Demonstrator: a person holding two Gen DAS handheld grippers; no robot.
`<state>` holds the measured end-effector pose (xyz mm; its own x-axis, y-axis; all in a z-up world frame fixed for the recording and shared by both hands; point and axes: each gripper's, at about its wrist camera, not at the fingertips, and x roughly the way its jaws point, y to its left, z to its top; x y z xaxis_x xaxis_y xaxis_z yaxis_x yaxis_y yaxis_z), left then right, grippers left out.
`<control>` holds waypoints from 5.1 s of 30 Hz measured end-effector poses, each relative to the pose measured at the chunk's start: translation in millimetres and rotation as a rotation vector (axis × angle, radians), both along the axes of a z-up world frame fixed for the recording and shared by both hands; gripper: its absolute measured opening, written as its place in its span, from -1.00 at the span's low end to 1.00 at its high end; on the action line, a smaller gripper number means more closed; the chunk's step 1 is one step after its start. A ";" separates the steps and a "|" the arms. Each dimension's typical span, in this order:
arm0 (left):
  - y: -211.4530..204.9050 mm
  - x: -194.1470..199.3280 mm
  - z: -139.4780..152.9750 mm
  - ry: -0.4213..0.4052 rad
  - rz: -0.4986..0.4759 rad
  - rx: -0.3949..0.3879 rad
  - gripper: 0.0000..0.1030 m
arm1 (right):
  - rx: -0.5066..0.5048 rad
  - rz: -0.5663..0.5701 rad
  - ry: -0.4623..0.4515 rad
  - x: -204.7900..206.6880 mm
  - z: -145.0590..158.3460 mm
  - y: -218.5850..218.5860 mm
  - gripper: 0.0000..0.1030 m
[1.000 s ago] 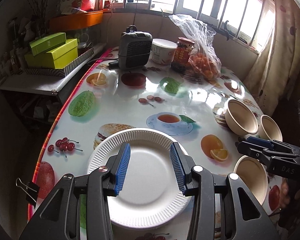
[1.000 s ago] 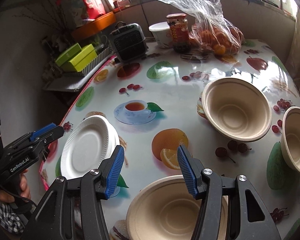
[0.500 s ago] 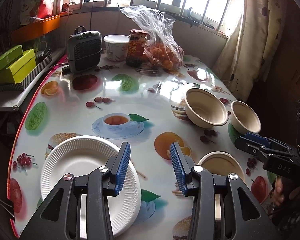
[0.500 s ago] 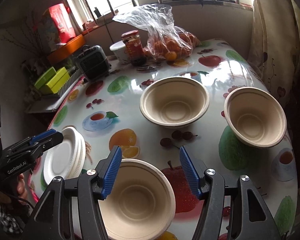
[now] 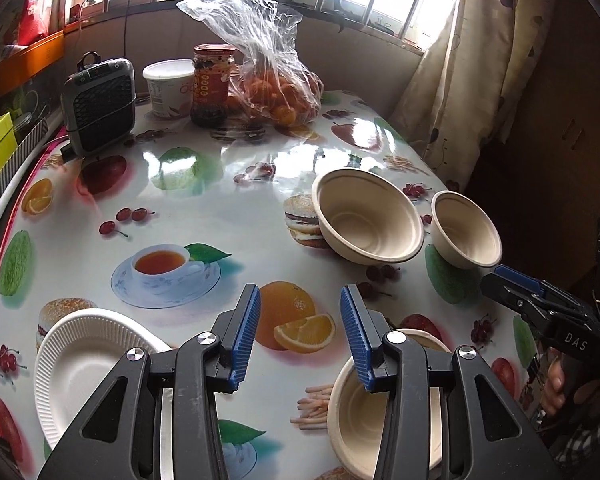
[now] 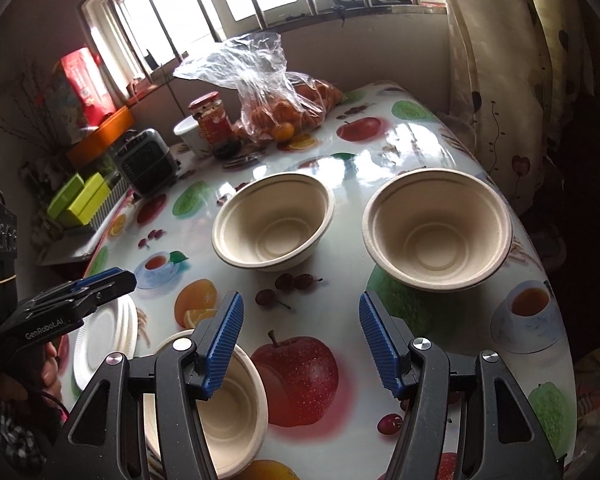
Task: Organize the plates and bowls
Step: 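Move the open right gripper toward the tan paper bowls, then close the right gripper on the rim of a tan paper bowl, then lift the held bowl and carry it over another tan bowl, then lower the bowl into the other tan bowl and open the right gripper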
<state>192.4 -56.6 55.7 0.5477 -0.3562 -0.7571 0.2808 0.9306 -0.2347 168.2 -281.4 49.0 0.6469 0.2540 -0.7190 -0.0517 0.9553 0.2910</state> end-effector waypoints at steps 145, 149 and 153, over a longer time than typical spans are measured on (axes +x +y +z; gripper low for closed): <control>-4.6 -31.7 -1.9 0.063 -0.100 -0.131 -0.81 | 0.104 0.053 -0.047 -64.0 4.8 30.6 -0.60; -2.8 -36.9 -7.8 0.073 -0.100 -0.132 -0.80 | 0.105 0.055 -0.038 -68.9 0.6 32.0 -0.60; -0.4 -43.9 -12.5 0.074 -0.095 -0.129 -0.80 | 0.102 0.056 -0.025 -72.8 -5.3 34.3 -0.60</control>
<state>148.5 -57.0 43.2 0.4520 -0.5003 -0.7385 0.3433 0.8617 -0.3737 95.3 -247.0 43.7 0.6472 0.3613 -0.6713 -0.1127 0.9162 0.3845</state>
